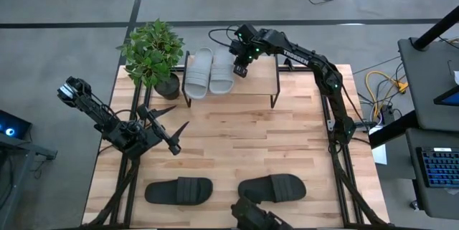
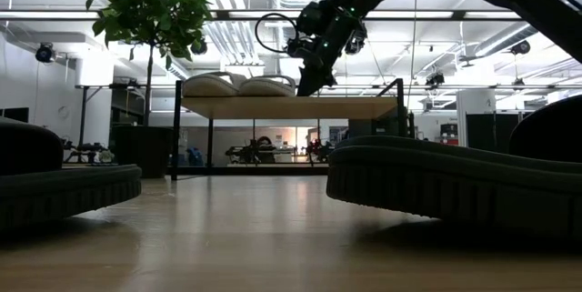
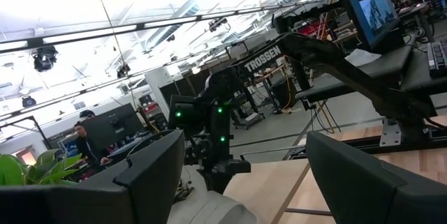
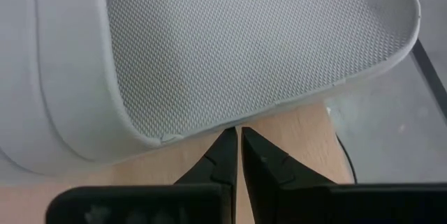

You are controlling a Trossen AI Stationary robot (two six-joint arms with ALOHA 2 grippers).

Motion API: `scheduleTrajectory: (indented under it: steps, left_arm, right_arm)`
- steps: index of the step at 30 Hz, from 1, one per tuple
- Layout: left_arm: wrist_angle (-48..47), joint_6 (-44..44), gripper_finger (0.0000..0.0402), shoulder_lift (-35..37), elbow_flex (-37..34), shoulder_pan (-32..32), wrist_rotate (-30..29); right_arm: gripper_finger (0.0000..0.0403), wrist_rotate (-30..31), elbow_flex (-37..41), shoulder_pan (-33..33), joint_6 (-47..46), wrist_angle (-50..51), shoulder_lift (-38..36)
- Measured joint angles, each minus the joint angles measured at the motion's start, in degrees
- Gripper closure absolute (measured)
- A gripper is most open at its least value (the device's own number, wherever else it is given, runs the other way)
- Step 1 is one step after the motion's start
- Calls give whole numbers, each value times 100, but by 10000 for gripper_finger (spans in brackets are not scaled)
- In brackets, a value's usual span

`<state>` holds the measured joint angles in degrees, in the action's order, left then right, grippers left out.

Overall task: Pick and place slides into the shelf
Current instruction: Put the grey slipper on the shelf, then put the right black slipper on the shelf

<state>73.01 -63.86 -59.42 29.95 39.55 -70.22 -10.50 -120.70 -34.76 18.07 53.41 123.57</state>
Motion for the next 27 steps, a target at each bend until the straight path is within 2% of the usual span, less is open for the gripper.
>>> scheduleTrajectory:
  steps: [11, 18, 23, 27]
  left_arm:
    - [0, 0, 118, 0, 0, -4, -2]
    - [0, -1, 118, 0, 0, -4, -6]
    - [0, -2, 118, 0, 0, -4, -9]
    - [0, -2, 118, -4, 0, -4, -13]
  right_arm:
    - [390, -39, 24, -13, 17, 56, 16]
    - [390, 230, 26, -26, 124, 480, -153]
    - [390, 306, -33, -19, -469, 879, -579]
    - [390, 263, 59, 190, -609, 1125, -1247]
